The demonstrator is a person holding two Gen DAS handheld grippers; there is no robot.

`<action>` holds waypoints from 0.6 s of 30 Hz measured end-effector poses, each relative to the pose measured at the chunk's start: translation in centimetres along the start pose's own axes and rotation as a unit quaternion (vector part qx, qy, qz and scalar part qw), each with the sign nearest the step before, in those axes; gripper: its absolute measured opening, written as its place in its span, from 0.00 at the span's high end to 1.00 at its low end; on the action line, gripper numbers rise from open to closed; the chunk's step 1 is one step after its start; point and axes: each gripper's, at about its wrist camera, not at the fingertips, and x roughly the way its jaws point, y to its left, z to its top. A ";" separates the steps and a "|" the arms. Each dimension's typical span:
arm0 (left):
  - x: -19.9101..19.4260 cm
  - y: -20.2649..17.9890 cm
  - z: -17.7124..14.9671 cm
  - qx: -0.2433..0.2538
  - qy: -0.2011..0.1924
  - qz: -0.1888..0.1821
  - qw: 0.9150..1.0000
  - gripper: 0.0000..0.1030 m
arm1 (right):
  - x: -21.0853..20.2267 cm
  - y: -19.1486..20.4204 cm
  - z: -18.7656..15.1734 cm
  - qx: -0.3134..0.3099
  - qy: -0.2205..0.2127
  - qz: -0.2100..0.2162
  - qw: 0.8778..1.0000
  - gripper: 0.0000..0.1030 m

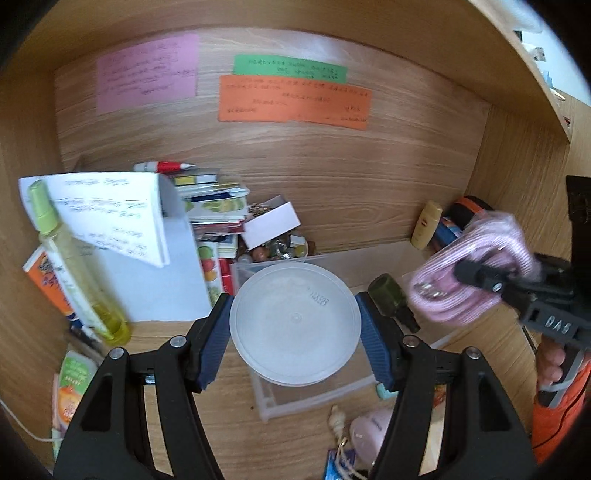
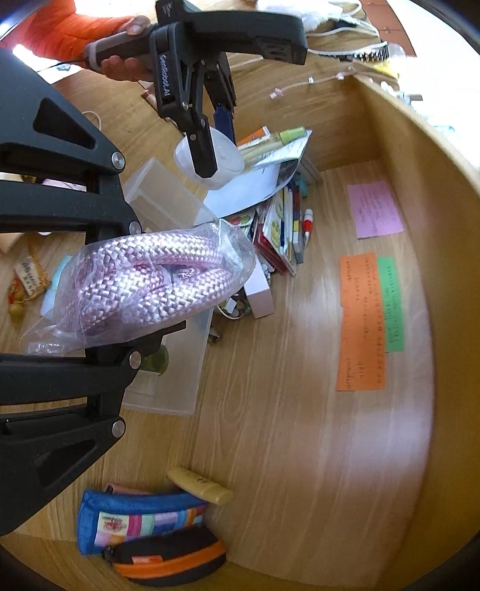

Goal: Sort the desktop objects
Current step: 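Lower the white container and pink rope into the clear box and open both grippers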

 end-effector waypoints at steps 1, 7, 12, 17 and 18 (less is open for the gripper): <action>0.5 -0.1 0.1 -0.001 0.003 -0.002 1.000 0.37 | 0.5 -0.2 0.0 0.005 0.004 0.004 1.000 0.79; 3.6 -0.5 0.5 -0.005 0.028 -0.004 1.000 0.37 | 3.6 -0.7 -0.3 0.031 0.033 0.027 0.999 0.79; 5.9 -0.6 0.3 -0.005 0.050 -0.004 0.999 0.37 | 5.6 -1.3 -1.1 0.054 0.054 0.042 0.996 0.79; 8.1 -0.6 0.0 -0.007 0.068 -0.002 0.998 0.37 | 7.0 -1.9 -1.7 0.066 0.075 0.050 0.994 0.79; 8.7 -0.6 0.1 -0.008 0.073 -0.002 0.997 0.37 | 7.2 -2.0 -1.8 0.066 0.077 0.047 0.994 0.79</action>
